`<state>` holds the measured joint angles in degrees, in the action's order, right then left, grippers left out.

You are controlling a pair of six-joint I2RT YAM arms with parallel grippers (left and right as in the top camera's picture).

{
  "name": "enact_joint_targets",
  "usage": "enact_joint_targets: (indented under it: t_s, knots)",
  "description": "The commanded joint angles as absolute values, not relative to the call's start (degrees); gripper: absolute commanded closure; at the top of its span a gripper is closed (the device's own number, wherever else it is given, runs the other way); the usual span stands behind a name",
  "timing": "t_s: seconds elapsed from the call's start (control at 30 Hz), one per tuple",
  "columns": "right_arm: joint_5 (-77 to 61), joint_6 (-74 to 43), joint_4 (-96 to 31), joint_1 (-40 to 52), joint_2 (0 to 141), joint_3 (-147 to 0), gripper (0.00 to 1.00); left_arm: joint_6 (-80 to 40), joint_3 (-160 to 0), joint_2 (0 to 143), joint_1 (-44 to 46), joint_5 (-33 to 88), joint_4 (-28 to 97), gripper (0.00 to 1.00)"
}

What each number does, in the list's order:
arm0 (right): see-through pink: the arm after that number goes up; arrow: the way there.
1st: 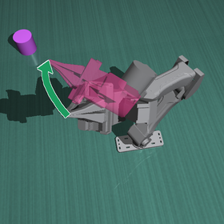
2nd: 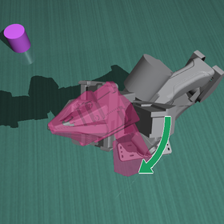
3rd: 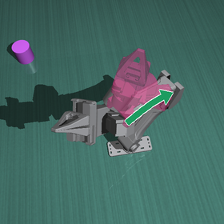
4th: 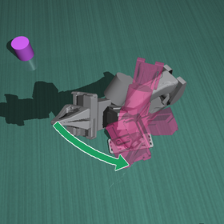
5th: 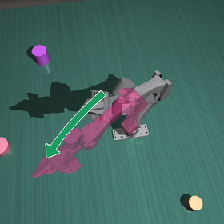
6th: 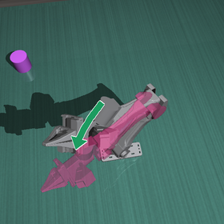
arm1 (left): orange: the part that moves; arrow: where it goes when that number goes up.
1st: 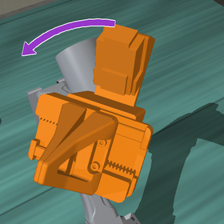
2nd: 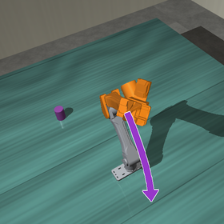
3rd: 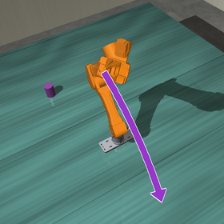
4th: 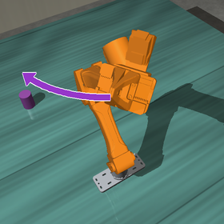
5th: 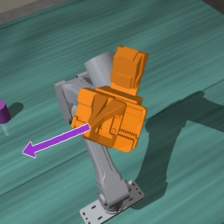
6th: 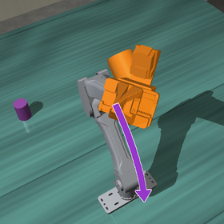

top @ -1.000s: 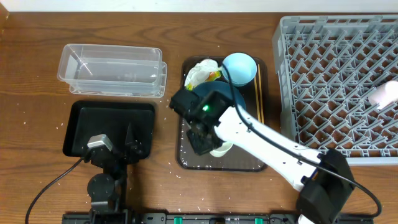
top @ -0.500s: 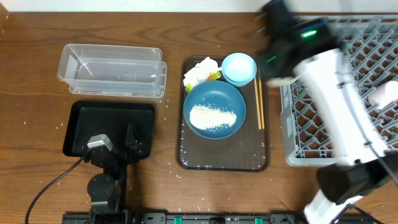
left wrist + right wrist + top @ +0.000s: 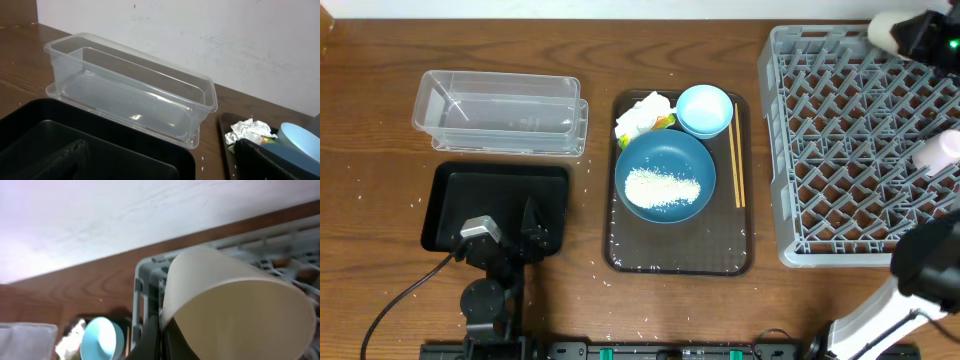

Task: Sort waste into correct bins and load items into the dishwasher rack
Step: 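Place the white cup upside down in the dish rack, right gripper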

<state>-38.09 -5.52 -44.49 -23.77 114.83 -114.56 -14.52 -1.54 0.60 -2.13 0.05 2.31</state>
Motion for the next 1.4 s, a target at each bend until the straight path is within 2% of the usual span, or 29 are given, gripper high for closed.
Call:
enact_joint_targets:
  t_s: [0.0, 0.13, 0.27, 0.97, 1.1, 1.17, 1.23, 1.27, 1.3, 1.37]
  knots:
    - [-54.24, -8.40, -40.40, -26.68, 122.04, -113.21, 0.99, -13.54, -0.23, 0.23, -1.89, -0.60, 4.19, 0.05]
    - [-60.18, -15.97, -34.70, -29.65, 128.07, -113.21, 0.99, -13.54, -0.23, 0.23, -1.89, -0.60, 4.19, 0.05]
    - [-63.09, -17.34, -33.65, -32.40, 131.81, -113.21, 0.99, -13.54, -0.23, 0.23, -1.89, -0.60, 4.19, 0.05]
    - [-52.90, -8.69, -50.24, -41.36, 132.77, -113.43, 0.97, -13.54, -0.23, 0.23, -1.89, -0.60, 4.19, 0.05]
    - [-47.88, -8.71, -52.62, -42.72, 129.14, -113.62, 0.86, -13.54, -0.23, 0.23, -1.89, -0.60, 4.19, 0.05]
    - [-43.40, -8.73, -54.28, -43.11, 126.58, -113.62, 0.73, -13.54, -0.23, 0.23, -1.89, -0.60, 4.19, 0.05]
    - [-37.76, -9.50, -55.77, -43.33, 123.22, -113.62, 0.57, -13.54, -0.23, 0.23, -1.89, -0.60, 4.19, 0.05]
    - [-35.94, -10.07, -56.21, -43.38, 122.04, -113.62, 0.53, -13.54, -0.23, 0.23, -1.89, -0.60, 4.19, 0.05]
    - [-33.56, -10.92, -56.71, -43.38, 120.11, -113.62, 0.49, -13.54, -0.23, 0.23, -1.89, -0.60, 4.19, 0.05]
    - [-31.55, -11.88, -57.17, -43.35, 117.05, -113.62, 0.48, -13.54, -0.23, 0.23, -1.89, -0.60, 4.19, 0.05]
